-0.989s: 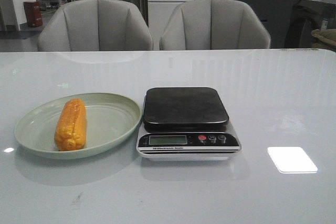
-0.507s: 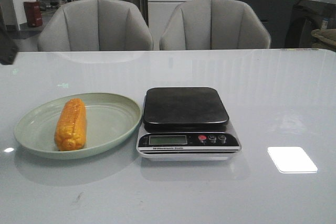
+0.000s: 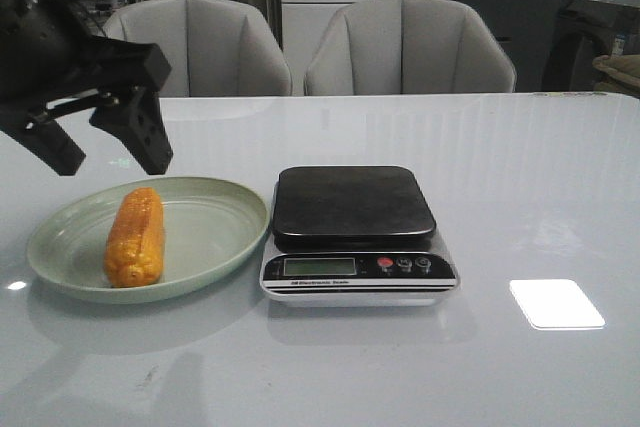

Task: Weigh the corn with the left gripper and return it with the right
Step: 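Lower the left gripper over the corn cob on the green plate and grasp it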

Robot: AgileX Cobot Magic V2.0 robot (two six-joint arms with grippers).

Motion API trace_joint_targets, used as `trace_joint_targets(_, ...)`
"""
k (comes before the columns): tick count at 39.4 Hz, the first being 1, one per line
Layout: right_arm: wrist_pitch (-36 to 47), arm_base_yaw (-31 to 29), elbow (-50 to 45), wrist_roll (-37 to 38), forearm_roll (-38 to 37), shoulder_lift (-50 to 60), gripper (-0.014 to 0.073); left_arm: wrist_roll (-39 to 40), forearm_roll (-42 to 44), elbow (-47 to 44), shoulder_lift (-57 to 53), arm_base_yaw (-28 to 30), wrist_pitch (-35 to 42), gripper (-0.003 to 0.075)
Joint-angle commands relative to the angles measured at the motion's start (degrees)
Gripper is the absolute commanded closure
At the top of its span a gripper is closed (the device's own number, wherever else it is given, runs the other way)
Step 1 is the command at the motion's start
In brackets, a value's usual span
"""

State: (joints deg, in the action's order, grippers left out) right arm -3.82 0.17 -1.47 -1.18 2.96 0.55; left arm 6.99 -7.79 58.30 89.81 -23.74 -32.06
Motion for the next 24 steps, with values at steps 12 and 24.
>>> trace_joint_targets(12,4.5,-0.3,-0.6,-0.4,-0.6,1.1,0.0407,2.8,-0.1,6.2,8.3,-0.1,-2.0,0.0195)
trace_joint_targets(24,4.5,-0.3,-0.6,-0.4,-0.6,1.1,0.0407,2.8,-0.1,7.9,12.3,-0.1,-3.7,0.0283)
